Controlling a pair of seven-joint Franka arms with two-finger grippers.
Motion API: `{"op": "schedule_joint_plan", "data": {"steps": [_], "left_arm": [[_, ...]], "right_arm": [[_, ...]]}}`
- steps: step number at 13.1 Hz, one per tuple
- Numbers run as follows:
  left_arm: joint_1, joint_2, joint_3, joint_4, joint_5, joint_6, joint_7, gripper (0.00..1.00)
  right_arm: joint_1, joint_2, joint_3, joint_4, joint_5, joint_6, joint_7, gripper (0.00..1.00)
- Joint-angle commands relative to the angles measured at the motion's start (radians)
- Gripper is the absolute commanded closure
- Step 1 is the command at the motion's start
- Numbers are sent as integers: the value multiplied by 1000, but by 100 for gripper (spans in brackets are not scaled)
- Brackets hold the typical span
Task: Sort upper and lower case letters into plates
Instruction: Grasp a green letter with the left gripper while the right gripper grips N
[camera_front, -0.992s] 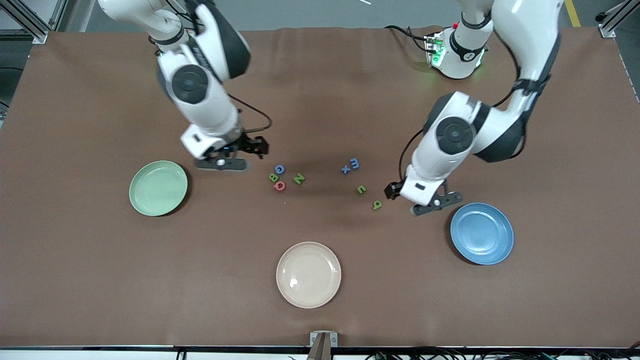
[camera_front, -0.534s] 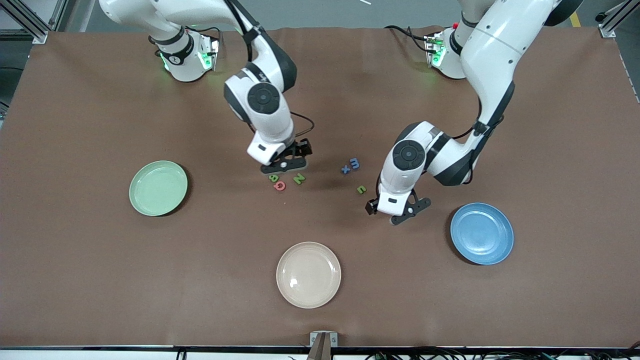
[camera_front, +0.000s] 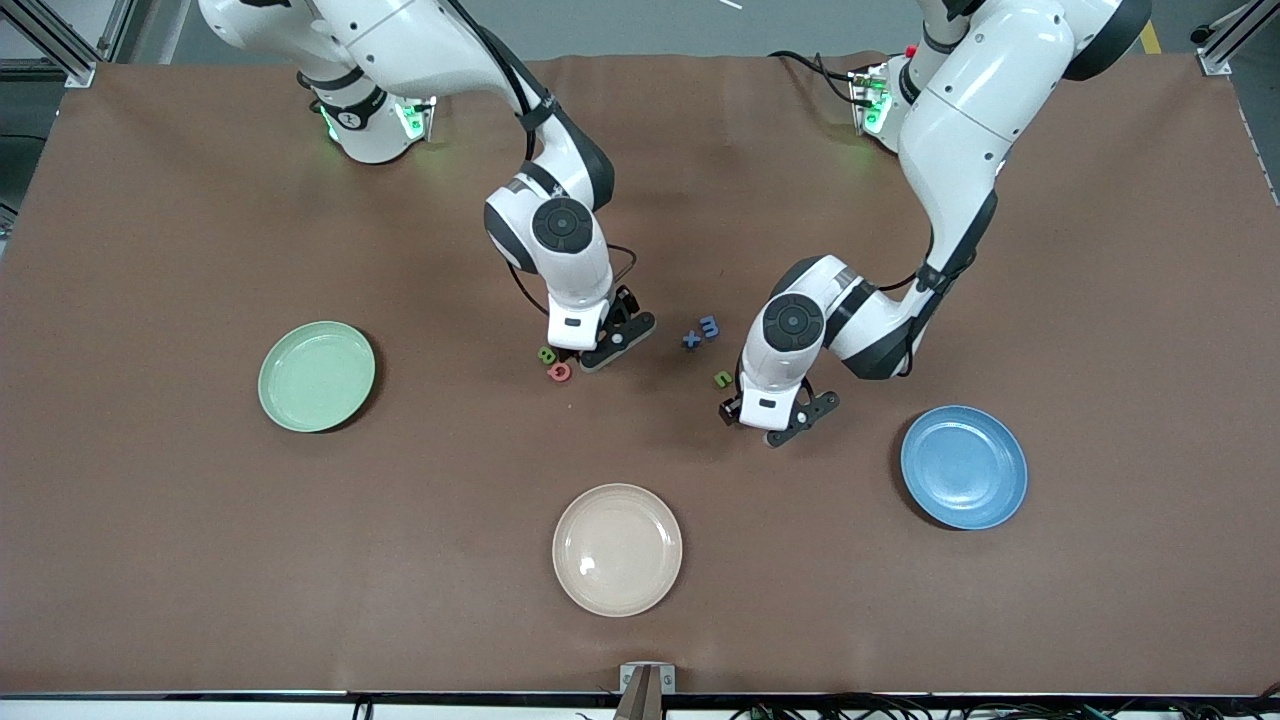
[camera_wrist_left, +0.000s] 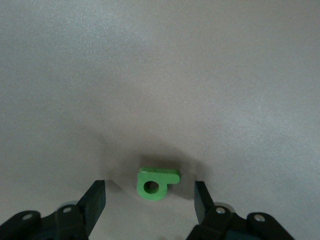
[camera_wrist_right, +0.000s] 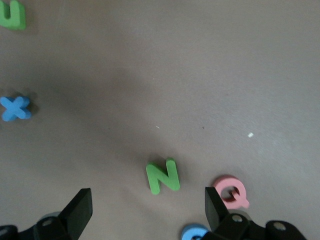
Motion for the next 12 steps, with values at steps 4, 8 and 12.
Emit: {"op": "schedule_joint_plan", "data": {"steps": [4, 8, 12], "left_arm": [[2, 10, 5, 19, 19, -2, -20, 84], [47, -62, 5, 24, 22, -54, 12, 100], [188, -187, -1, 22, 12, -160, 250, 100]], "right_arm": [[-2, 59, -4, 14, -17, 28, -96, 13], [-6, 67, -4, 14, -17, 26, -107, 32], [-6, 70, -4, 20, -17, 25, -109, 45]]}}
